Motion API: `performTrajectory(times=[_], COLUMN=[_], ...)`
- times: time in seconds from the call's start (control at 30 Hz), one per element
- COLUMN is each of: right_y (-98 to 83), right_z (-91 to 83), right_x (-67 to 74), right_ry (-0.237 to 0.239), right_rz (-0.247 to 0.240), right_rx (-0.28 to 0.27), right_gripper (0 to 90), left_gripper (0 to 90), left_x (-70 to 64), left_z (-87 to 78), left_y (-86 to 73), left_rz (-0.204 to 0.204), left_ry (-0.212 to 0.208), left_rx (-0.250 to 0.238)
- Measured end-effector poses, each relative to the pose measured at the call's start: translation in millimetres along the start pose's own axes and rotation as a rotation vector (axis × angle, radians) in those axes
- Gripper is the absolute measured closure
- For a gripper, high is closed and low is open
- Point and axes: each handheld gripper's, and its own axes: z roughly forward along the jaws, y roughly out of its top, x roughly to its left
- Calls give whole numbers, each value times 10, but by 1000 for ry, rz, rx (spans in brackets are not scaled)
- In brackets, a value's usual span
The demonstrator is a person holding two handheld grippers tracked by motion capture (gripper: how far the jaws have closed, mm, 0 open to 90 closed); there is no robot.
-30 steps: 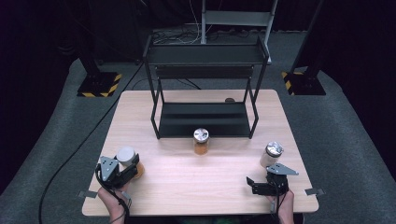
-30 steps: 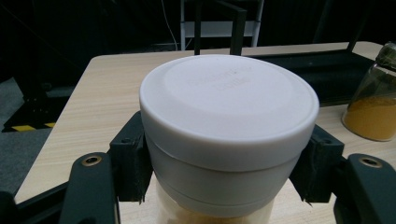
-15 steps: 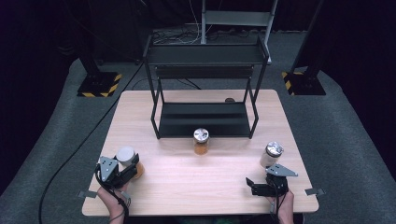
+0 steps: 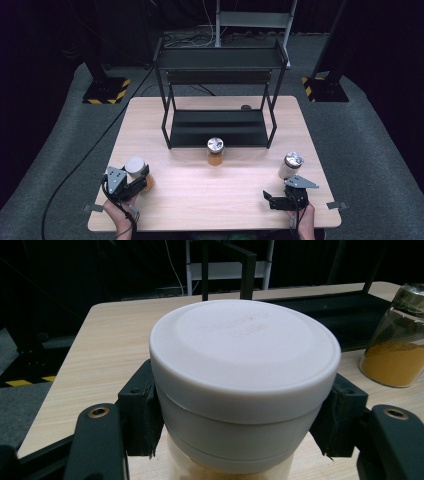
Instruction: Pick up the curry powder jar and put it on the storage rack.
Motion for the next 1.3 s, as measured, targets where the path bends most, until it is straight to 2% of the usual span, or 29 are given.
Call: performTrajectory(times=[0.33, 0.8, 0.9, 1.3], right_y=[4, 6, 6, 6], right_z=[10, 17, 16, 17], right_x=[-5, -5, -6, -6], right_ry=[11, 12, 13, 14], right_rz=[2, -3, -2, -3], right_rx=[10, 18, 16, 17], right_gripper=[3, 3, 3, 3], left_gripper=[340, 340, 340, 340], left_x=[-24, -99, -128, -153], left_z=[-29, -30, -22, 6], left_y=[52, 129, 141, 164], left_rz=[17, 37, 51, 51], left_ry=[-14, -55, -50, -61], left_rx=[8, 10, 16, 16])
